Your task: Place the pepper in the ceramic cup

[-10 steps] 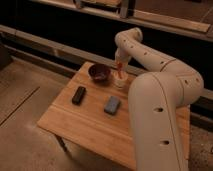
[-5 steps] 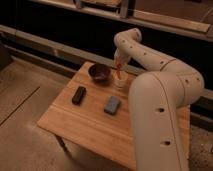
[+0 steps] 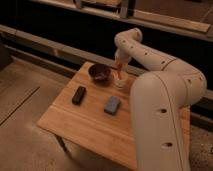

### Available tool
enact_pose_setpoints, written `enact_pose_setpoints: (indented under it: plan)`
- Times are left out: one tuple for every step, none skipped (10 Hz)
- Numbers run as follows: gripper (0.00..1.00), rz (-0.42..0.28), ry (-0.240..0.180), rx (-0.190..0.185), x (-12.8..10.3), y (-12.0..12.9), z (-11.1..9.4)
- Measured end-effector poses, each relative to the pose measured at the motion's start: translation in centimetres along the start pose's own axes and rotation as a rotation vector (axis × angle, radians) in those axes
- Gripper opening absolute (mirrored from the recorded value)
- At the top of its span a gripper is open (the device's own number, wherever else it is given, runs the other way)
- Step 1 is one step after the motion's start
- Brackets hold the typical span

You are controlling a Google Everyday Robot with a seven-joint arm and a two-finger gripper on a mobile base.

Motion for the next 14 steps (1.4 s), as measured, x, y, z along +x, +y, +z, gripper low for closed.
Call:
enact_pose_setpoints:
  plan:
    - [0.66, 0.000, -0.003, 0.003, 0.0, 0.0, -0.1]
    - [0.73, 0.001, -0.005, 0.005, 0.0, 0.0, -0.2]
    - [0.77, 0.002, -0.008, 0.006, 0.0, 0.0, -0.3]
    - [0.78, 0.003, -0.010, 0.008, 0.0, 0.0, -0.4]
    - [0.78, 0.003, -0.014, 0.009, 0.0, 0.0, -0.6]
    - [0.78, 0.003, -0.016, 0.010, 0.0, 0.0, -0.7]
    - [0.78, 0.003, -0.021, 0.010, 0.0, 0.1, -0.9]
    - [0.78, 0.002, -0.025, 0.010, 0.0, 0.2, -1.1]
    - [0.78, 0.001, -0.031, 0.009, -0.1, 0.3, -1.4]
    - [0.78, -0.001, -0.036, 0.008, -0.1, 0.4, -1.6]
    - [0.78, -0.005, -0.046, 0.005, -0.2, 0.8, -2.2]
    - [0.78, -0.011, -0.056, 0.002, -0.3, 1.2, -2.7]
    - [0.78, -0.019, -0.070, -0.004, -0.5, 1.7, -3.5]
    - [0.78, -0.025, -0.080, -0.004, -0.6, 2.2, -4.3]
